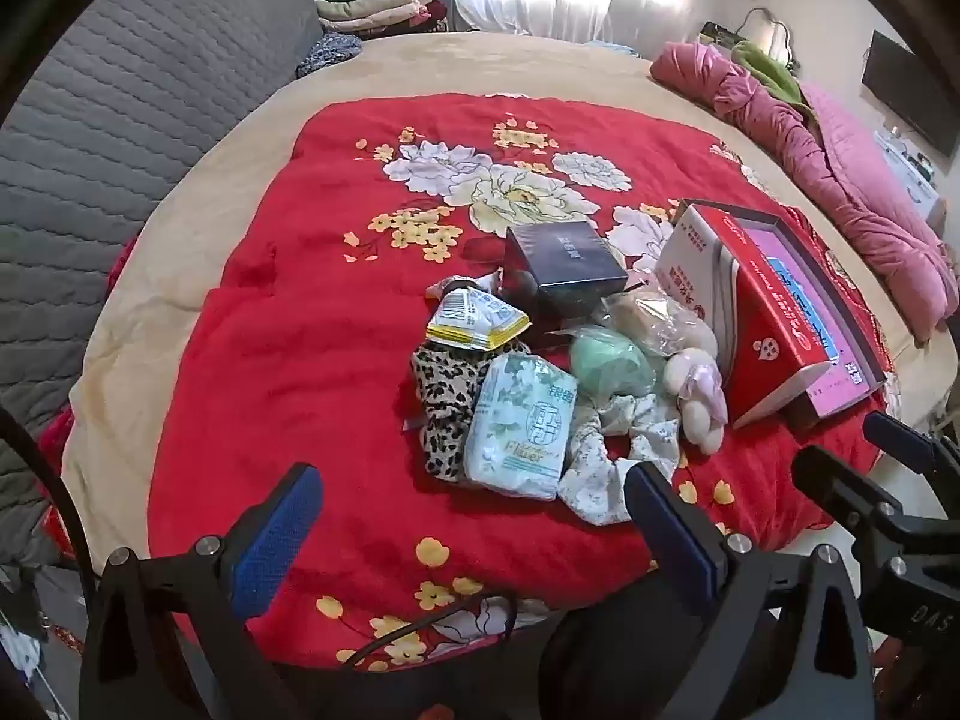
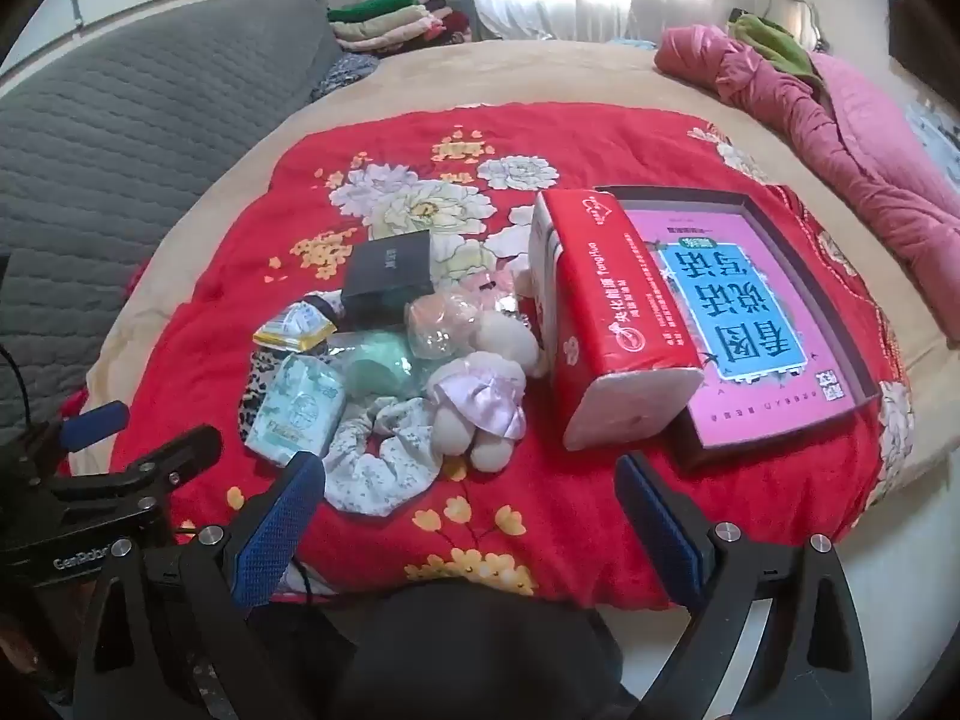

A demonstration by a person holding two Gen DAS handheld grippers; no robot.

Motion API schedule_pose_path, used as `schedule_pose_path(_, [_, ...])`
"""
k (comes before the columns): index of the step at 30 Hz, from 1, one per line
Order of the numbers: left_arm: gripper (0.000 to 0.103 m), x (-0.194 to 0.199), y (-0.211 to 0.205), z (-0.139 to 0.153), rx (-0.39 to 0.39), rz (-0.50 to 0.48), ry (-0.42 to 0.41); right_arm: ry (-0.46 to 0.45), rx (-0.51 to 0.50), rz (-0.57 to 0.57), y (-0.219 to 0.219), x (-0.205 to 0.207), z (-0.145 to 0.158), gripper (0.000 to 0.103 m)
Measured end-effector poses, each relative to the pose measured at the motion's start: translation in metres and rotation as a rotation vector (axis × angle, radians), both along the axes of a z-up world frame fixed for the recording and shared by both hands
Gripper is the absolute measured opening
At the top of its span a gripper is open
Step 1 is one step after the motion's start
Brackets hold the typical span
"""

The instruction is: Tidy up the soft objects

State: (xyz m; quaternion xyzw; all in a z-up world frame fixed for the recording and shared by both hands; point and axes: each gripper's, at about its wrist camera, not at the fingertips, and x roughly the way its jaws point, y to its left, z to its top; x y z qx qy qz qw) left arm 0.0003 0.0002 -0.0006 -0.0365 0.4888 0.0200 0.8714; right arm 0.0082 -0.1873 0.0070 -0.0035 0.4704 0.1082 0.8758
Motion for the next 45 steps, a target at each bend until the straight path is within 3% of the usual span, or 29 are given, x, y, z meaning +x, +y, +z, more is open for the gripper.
schedule_pose_path(7, [0.101,-0.003,-0.009,0.004,0.02,0.002,-0.009,0.016,0.067,-0.024,-0.008,0.0,0.004,0.097])
schedule_pose_path(45, [0.101,-0.007,-0.009,0.006,0.007,-0.011,-0.006,-0.009,0.027,-0.032,-0.01,-0.008,0.011,0.097])
